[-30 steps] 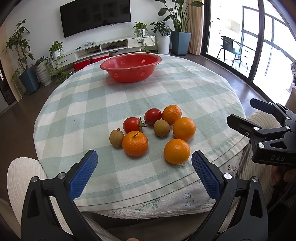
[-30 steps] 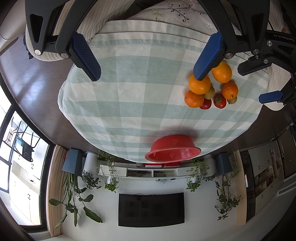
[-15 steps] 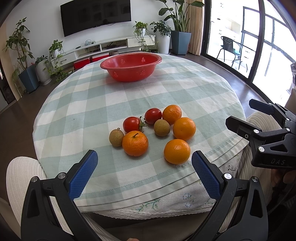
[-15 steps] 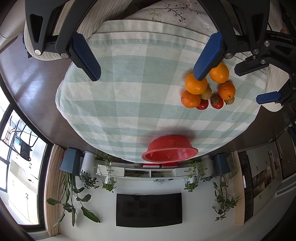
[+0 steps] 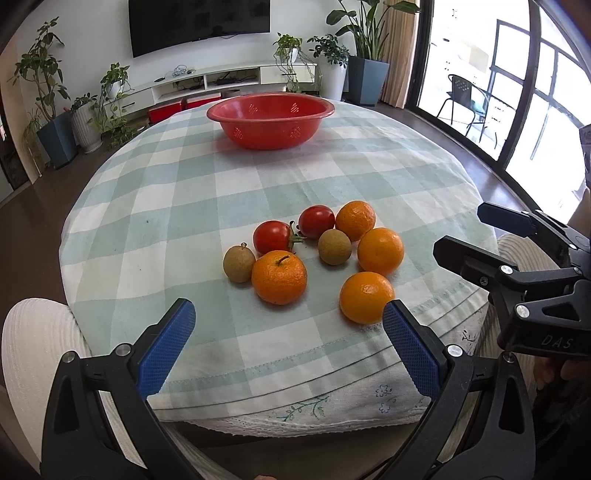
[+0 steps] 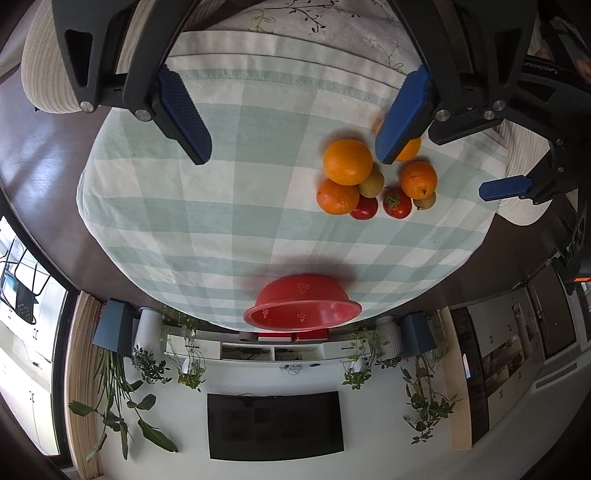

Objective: Organize fruits
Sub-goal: 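Move both tools forward toward the oranges in the fruit cluster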

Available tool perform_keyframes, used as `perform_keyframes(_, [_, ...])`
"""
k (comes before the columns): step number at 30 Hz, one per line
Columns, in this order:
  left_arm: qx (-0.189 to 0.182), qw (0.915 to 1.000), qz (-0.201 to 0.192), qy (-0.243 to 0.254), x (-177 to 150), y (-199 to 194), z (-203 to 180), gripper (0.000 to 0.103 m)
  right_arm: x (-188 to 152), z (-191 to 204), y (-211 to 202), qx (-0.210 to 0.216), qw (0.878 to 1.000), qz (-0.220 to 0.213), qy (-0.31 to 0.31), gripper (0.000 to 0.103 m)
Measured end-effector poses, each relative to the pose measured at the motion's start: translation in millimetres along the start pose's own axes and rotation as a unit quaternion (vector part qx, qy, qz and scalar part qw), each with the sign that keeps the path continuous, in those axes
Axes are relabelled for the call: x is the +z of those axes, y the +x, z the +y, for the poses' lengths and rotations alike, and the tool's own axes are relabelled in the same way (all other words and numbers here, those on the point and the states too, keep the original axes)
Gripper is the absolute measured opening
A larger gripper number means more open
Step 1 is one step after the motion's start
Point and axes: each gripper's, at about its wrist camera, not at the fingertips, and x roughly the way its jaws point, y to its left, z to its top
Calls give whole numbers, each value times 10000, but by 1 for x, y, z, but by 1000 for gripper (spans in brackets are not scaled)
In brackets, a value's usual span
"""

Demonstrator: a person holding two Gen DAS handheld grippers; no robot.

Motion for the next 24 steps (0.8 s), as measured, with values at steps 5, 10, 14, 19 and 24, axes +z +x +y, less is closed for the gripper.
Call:
perform_keyframes(5, [-17,9998,76,-162,0,5,9,103,4,7,16,285,9992,247,127,78])
perform_keyframes(10, [-107,9989,108,-447,2,11,25,103,6,12,25,344,9987,369,108,73])
perform_keyframes(14, [-181,9973,123,-696,3,14,38,102,6,15,29,426,9983,395,92,71])
perform_keyframes(19, [-252,9954,154,-907,4,20,50,100,8,15,38,477,9977,477,113,69])
perform_keyframes(24, [-366,9935,261,-1044,5,28,57,91,8,14,43,526,9971,537,142,67])
